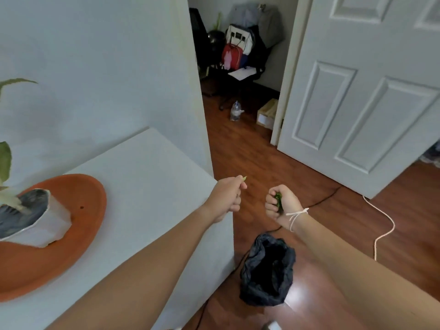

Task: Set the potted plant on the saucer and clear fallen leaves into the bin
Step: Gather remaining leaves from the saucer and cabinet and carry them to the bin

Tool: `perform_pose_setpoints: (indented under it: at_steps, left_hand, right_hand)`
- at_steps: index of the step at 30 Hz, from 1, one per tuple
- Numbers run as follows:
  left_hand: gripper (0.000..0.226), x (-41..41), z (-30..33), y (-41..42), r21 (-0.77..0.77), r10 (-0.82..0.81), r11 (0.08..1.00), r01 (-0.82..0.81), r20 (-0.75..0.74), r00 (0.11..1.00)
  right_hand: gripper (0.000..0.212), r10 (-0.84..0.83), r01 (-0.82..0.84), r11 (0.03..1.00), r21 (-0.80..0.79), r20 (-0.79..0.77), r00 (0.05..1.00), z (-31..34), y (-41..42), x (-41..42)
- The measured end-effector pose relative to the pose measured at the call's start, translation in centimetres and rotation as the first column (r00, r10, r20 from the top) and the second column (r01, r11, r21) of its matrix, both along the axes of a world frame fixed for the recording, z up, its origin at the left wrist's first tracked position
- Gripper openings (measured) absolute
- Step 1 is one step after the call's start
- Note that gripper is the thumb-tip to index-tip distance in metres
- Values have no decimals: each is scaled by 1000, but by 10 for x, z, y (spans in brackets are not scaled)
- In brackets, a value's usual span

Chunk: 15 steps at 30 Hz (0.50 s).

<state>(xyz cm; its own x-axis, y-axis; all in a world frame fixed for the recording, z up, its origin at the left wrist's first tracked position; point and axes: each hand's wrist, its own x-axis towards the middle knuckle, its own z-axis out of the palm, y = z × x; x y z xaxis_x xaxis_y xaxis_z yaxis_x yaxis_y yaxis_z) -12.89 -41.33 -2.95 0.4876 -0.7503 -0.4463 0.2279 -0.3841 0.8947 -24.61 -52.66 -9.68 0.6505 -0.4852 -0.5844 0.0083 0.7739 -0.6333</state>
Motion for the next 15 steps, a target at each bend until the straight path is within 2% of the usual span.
perform_pose_setpoints:
  at_steps: [6, 11, 15]
  left_hand:
    - [19, -49, -40, -67, 123, -68, 988, 96, -214, 975]
    - [21, -73, -91, -84, 249, -135, 944, 216, -306, 943]
    - [24, -77, -143, -93, 348, -87, 915, 203, -320, 943]
  right_hand:
    - [27, -52, 56, 997, 47, -84, 995, -40, -40, -52]
    - [23, -110, 136, 987, 80, -270, 957, -80, -43, -76]
    - [24, -164, 236, 963, 133, -407, 898, -122, -39, -83]
